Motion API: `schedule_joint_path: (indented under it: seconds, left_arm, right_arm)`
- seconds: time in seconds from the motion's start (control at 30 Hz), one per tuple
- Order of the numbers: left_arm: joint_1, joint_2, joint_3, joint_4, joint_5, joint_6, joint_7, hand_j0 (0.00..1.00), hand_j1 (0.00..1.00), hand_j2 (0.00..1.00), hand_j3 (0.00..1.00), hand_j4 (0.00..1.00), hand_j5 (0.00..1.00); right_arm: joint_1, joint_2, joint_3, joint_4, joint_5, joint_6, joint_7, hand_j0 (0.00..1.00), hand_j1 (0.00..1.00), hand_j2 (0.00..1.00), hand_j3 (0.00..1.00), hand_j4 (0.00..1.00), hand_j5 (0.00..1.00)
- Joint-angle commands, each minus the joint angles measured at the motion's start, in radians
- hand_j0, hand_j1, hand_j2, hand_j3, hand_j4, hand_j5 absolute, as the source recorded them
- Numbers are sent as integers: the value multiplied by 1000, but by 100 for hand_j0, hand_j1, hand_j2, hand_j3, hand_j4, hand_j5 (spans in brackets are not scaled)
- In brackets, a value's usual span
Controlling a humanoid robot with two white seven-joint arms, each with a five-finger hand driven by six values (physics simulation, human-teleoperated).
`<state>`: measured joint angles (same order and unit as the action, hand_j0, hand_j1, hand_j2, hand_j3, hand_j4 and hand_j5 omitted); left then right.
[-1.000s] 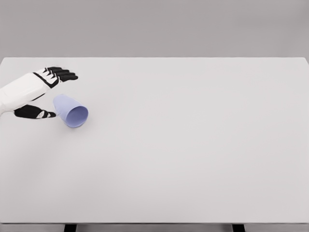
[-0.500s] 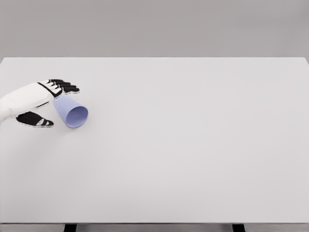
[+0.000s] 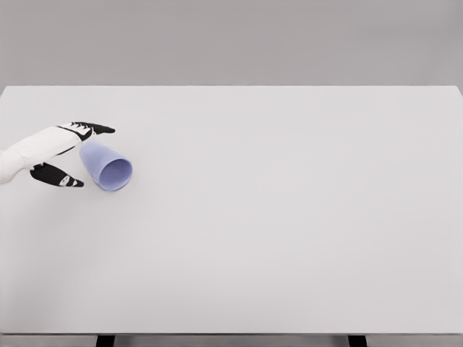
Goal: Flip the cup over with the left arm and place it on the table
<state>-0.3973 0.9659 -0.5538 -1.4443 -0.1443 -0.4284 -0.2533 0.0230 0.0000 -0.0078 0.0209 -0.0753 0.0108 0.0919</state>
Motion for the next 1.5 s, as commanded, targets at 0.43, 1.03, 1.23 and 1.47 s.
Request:
schedule_joint_path:
  seconds: [0.43,1.03,1.23,1.47]
  left_arm:
    - [-81,-1,-84,44,-120,-3,-9,100,100,100,100,100,100]
    - [-97,-16,-87,50,-187,2,-9,100,100,100,100,100,100]
    - [-110,-33,-103,61,-207,2,-9,100,100,100,100,100,100]
    - [-112,-44,-103,67,-212,2,-9,100,100,100,100,100,100]
  right_arm:
    - [0,0,0,1,0,0,0,100,100,100,100,100,100]
    - [0,0,0,-1,0,0,0,100,100,100,100,100,100]
    - [0,0,0,1,0,0,0,100,100,100,100,100,100]
    - [0,0,0,1,0,0,0,100,100,100,100,100,100]
